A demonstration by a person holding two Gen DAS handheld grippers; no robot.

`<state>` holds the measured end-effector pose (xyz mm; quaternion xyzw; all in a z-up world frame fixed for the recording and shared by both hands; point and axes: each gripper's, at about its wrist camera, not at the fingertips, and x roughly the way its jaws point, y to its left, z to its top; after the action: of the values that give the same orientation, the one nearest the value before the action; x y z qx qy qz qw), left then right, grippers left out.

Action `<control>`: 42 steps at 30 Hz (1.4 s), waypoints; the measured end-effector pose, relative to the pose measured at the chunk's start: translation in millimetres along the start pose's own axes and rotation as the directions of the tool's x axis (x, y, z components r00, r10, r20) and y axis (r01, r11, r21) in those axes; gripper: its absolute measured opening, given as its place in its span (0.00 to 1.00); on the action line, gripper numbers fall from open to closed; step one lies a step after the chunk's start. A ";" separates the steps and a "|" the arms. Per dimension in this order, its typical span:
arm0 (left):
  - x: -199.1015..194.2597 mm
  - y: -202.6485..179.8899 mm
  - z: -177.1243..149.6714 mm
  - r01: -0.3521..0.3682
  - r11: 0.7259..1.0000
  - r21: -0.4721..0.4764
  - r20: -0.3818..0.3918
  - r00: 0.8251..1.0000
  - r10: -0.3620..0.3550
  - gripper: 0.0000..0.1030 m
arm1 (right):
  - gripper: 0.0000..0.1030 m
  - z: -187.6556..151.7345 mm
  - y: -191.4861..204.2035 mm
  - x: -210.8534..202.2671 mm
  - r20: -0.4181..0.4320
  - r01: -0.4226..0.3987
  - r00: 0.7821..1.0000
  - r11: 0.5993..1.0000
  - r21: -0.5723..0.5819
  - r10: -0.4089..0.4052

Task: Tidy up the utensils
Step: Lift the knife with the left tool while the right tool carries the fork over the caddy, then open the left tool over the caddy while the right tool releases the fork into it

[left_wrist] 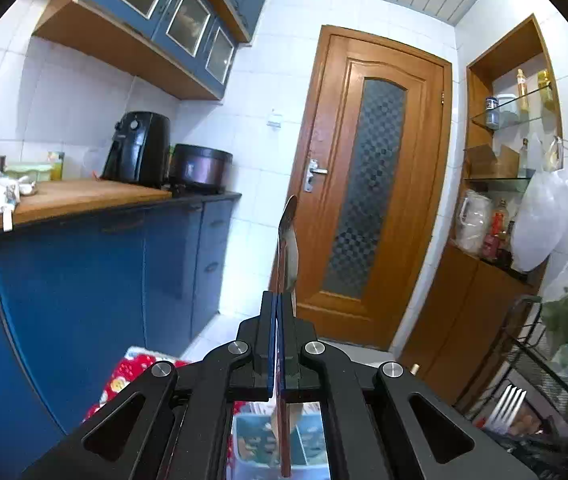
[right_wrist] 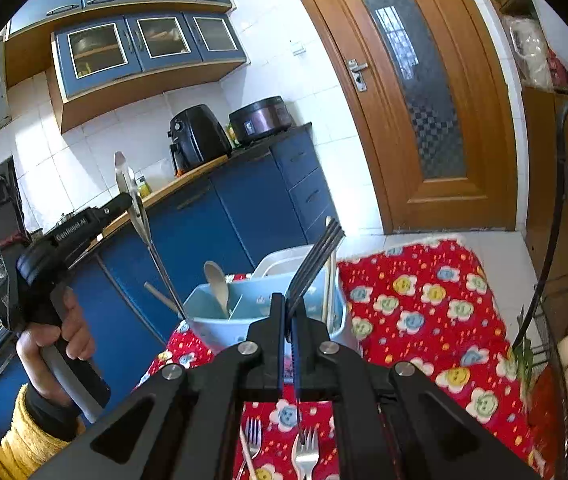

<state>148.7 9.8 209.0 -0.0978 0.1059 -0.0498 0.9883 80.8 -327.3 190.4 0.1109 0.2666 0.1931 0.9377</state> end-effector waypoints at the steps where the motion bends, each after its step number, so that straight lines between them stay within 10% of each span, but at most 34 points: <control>1: 2.0 -0.9 0.4 -0.009 1.000 0.004 0.008 1.000 0.009 0.00 | 0.04 4.4 0.3 0.8 0.008 0.006 1.000 1.000 -0.005 -0.006; 14: 32.2 -4.1 -17.6 -0.065 0.995 0.071 0.015 0.998 0.064 0.01 | 0.04 62.8 12.0 21.2 0.132 0.103 0.987 0.991 -0.086 -0.091; 42: 72.1 7.7 -70.1 -0.046 0.997 0.065 -0.160 0.986 0.055 0.01 | 0.06 19.2 -15.2 104.1 -0.056 0.109 0.992 0.993 -0.045 -0.111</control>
<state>204.1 -4.1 125.9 -0.0604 0.1865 -0.0357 0.9799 177.4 -299.2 154.1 0.0709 0.2956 0.1498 0.9408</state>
